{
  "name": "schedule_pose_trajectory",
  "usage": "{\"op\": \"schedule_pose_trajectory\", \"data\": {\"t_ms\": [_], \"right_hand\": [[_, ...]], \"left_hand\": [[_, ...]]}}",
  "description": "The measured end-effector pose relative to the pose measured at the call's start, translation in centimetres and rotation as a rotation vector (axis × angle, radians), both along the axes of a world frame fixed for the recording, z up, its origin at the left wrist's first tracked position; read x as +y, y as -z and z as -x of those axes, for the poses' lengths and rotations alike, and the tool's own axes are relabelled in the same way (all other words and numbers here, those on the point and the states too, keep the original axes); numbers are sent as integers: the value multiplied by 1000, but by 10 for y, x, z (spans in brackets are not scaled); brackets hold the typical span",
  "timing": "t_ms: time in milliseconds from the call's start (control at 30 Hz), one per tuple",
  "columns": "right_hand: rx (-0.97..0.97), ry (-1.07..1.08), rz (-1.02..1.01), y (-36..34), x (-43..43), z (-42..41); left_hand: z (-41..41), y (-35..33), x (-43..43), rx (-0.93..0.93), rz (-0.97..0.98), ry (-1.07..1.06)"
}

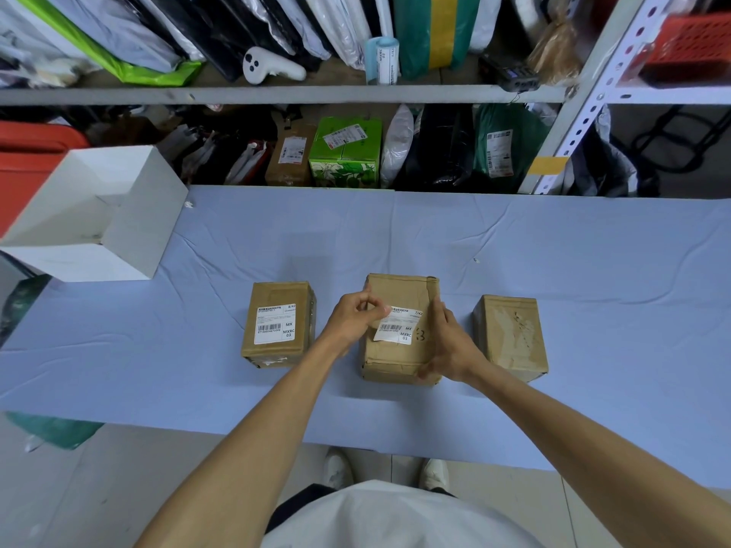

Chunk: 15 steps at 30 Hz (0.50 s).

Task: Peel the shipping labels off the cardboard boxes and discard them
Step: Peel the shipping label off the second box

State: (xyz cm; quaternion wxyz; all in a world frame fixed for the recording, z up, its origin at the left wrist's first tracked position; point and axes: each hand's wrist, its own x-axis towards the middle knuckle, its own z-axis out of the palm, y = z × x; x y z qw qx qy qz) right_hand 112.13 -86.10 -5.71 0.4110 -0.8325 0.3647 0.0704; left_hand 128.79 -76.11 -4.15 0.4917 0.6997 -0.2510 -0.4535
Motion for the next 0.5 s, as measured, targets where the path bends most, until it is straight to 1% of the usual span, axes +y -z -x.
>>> {"op": "schedule_pose_trajectory", "data": {"t_ms": [167, 300, 400, 500], "right_hand": [[-4, 4, -6, -1, 0, 1], [-21, 11, -18, -3, 1, 2], [-49, 20, -12, -4, 2, 4], [-85, 47, -31, -3, 3, 8]], "left_hand": [[0, 0, 0, -12, 12, 13], [-2, -1, 1, -3, 10, -27], [-3, 1, 1, -77, -12, -15], [-4, 3, 3, -80, -30, -32]]}}
